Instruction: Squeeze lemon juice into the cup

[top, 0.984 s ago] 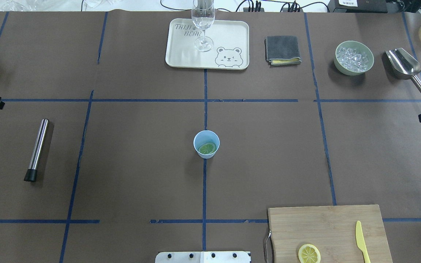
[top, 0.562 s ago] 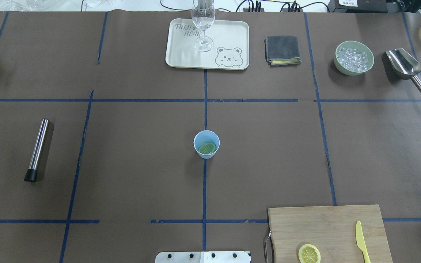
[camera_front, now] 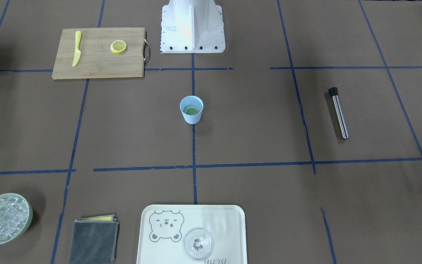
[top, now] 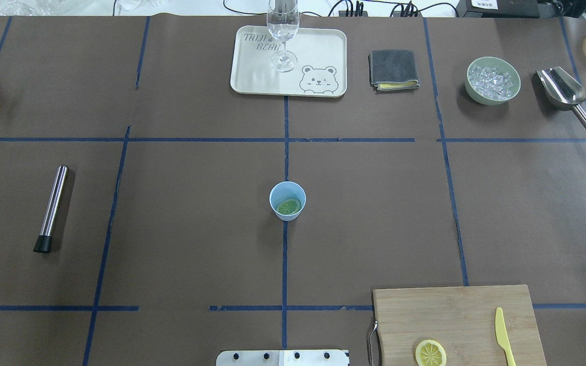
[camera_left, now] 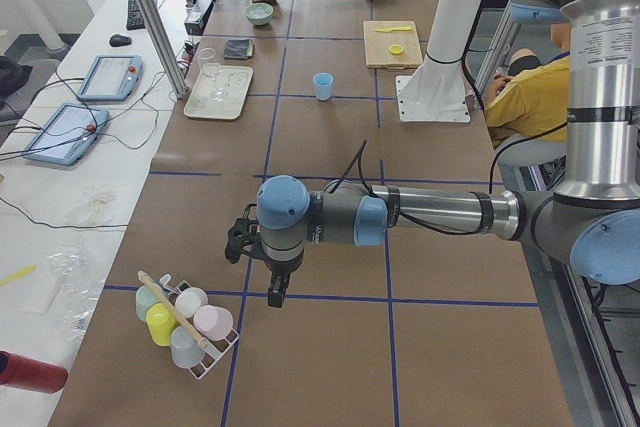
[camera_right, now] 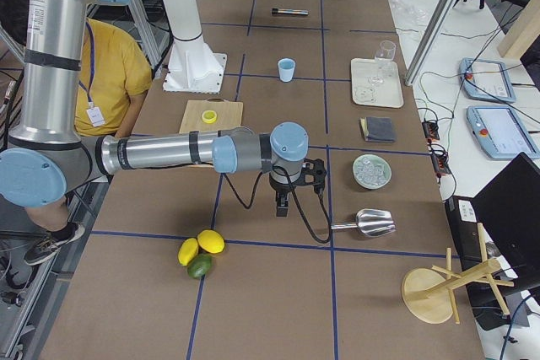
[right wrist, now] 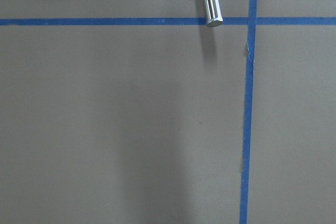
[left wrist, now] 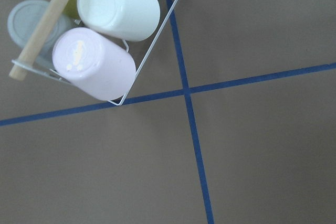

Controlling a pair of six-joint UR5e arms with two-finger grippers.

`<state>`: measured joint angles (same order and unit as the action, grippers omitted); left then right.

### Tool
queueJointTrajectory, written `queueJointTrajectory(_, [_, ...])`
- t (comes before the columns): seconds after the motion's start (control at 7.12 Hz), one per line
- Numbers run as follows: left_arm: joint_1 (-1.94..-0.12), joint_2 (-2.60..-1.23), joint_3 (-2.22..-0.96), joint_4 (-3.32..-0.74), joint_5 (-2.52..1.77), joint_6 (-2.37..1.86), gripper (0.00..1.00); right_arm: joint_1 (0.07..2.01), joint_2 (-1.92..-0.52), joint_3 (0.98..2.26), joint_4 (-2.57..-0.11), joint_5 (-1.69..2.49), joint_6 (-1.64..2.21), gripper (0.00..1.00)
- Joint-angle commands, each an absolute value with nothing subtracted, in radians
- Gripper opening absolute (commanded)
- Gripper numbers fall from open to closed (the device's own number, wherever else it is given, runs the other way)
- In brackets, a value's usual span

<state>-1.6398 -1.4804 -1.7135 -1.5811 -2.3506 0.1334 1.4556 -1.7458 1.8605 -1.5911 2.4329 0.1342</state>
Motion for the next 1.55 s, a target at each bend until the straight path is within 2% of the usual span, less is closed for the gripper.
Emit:
queueJointTrajectory(0.0, [-1.641, -1.439, -1.723, -1.582, -2.348, 0.14, 1.0, 1.457, -1.746, 1.858, -1.595, 2.433, 0.138, 1.0])
queueJointTrajectory(0.56, [-1.635, -1.476, -1.724, -1.551, -2.342, 0.141, 1.0, 1.457, -1.747, 1.841, -1.585, 2.433, 0.129, 1.0])
queueJointTrajectory(1.41, [-1.595, -1.457, -1.718, -1.548, -2.352, 0.133, 1.0, 1.456, -1.755, 1.844, -1.578, 2.425, 0.13, 1.0])
